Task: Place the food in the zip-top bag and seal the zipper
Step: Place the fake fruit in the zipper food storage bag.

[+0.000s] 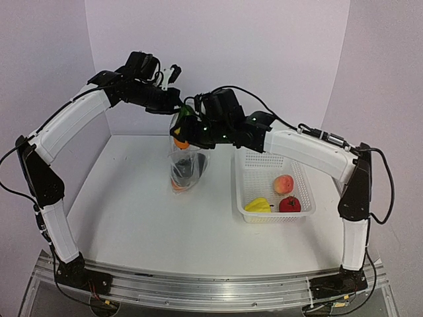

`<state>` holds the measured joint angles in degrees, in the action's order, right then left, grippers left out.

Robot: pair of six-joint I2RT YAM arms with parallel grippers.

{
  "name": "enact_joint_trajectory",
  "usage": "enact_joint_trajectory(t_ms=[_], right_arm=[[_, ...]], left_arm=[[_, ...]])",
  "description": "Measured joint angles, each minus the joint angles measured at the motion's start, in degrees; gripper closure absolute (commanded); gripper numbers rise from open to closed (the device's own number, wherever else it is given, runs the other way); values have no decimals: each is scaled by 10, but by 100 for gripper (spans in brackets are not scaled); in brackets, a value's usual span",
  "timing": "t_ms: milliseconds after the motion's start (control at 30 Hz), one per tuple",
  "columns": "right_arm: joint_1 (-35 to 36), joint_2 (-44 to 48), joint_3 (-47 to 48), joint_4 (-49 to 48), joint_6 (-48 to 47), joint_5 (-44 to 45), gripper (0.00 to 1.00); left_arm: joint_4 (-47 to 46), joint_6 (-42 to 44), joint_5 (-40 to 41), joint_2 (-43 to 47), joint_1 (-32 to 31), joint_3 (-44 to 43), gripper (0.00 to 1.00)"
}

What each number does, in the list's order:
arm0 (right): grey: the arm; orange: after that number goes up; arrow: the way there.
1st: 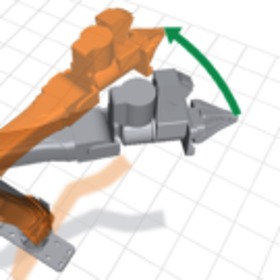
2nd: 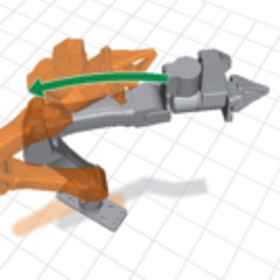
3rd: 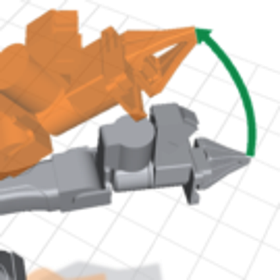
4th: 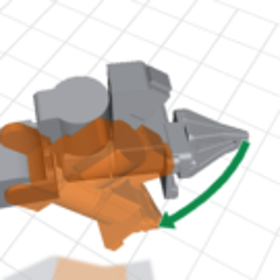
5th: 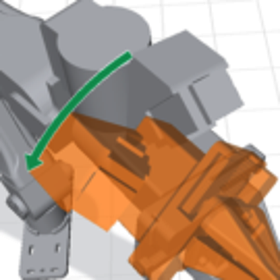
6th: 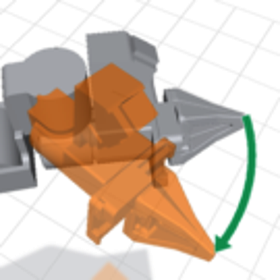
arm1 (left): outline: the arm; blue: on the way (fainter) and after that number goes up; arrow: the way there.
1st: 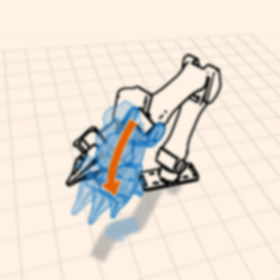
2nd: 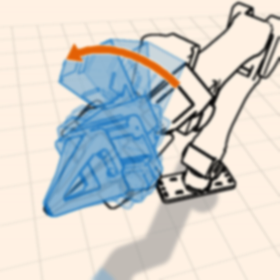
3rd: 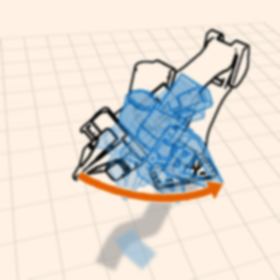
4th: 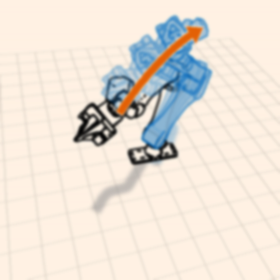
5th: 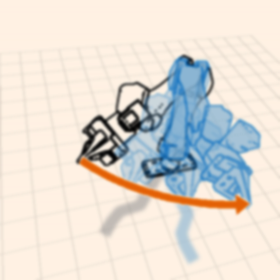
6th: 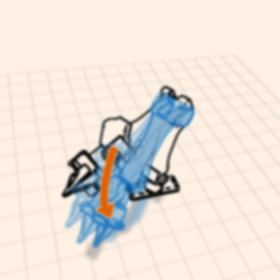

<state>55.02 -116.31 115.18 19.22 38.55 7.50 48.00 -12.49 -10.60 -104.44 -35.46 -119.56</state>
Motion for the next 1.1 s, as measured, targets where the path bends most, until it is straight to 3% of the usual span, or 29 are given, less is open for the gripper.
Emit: enact_joint_trajectory(t_ms=[100, 233, 400, 833, 1100], right_arm=[[0, -21, 9, 46, -11, 4, 49], [0, -44, 28, 106, -27, 11, 26], [0, -53, 84, 166, -62, 30, 11], [0, -48, 205, 225, -169, 31, 4], [-10, 30, 211, 250, -196, 32, 4]], left_arm=[[0, 0, -1, 0, 0, -4, 100], [1, 0, -2, 0, 0, -4, 100], [2, 0, -2, 0, 0, -4, 100], [1, 0, -1, 0, 0, -4, 100], [1, -25, -23, 0, 16, -4, 100]])
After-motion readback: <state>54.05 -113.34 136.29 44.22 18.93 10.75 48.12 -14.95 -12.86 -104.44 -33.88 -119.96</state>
